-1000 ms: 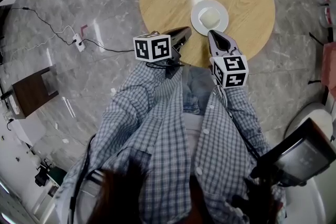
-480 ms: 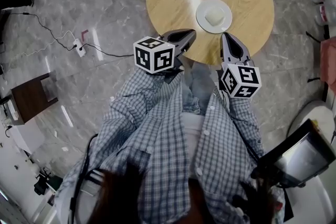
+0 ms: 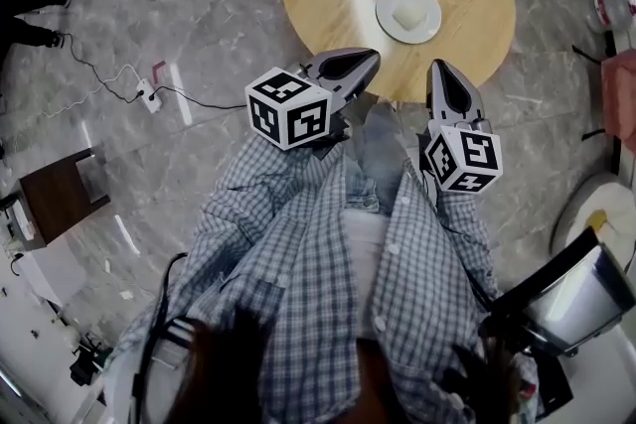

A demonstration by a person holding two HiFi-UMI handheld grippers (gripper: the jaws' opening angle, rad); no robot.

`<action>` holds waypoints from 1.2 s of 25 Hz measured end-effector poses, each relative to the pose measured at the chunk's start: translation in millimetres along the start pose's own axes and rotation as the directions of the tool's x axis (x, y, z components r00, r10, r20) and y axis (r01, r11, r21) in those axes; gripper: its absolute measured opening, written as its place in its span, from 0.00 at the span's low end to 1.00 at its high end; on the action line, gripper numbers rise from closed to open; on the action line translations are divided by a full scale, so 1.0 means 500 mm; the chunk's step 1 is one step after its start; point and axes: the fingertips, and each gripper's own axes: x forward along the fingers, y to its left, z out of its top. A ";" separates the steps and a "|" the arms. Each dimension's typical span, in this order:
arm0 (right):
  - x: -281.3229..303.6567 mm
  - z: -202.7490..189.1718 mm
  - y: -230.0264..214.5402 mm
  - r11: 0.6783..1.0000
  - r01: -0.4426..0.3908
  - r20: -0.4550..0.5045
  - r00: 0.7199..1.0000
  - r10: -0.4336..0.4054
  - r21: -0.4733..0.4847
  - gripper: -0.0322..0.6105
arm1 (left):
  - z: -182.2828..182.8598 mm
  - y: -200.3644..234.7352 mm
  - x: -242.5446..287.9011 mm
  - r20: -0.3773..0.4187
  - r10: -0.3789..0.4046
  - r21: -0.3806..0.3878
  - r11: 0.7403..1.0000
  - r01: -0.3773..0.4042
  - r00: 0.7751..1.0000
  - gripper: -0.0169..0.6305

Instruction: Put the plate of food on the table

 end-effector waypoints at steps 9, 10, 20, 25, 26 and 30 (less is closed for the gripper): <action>-0.060 0.007 0.055 1.000 0.010 0.072 0.997 -0.010 -0.011 0.06 | 0.029 -0.047 -0.068 0.086 0.023 0.159 0.987 -0.037 0.996 0.04; -0.065 0.016 0.064 1.000 0.009 0.083 0.996 -0.007 -0.017 0.06 | 0.036 -0.053 -0.076 0.093 0.028 0.192 0.980 -0.046 0.995 0.04; -0.091 0.086 0.092 0.998 0.011 0.194 0.981 0.000 -0.057 0.06 | 0.080 -0.086 -0.097 0.172 0.019 0.282 0.957 -0.068 0.985 0.04; -0.098 0.106 0.078 0.997 0.030 0.220 0.975 -0.012 -0.077 0.06 | 0.093 -0.099 -0.090 0.186 0.011 0.295 0.953 -0.067 0.982 0.04; -0.099 0.108 0.074 0.996 0.034 0.223 0.975 -0.016 -0.079 0.06 | 0.093 -0.100 -0.089 0.185 0.010 0.299 0.952 -0.067 0.983 0.04; -0.103 0.111 0.069 0.996 0.043 0.231 0.973 -0.024 -0.078 0.06 | 0.090 -0.104 -0.086 0.180 0.003 0.306 0.950 -0.059 0.984 0.04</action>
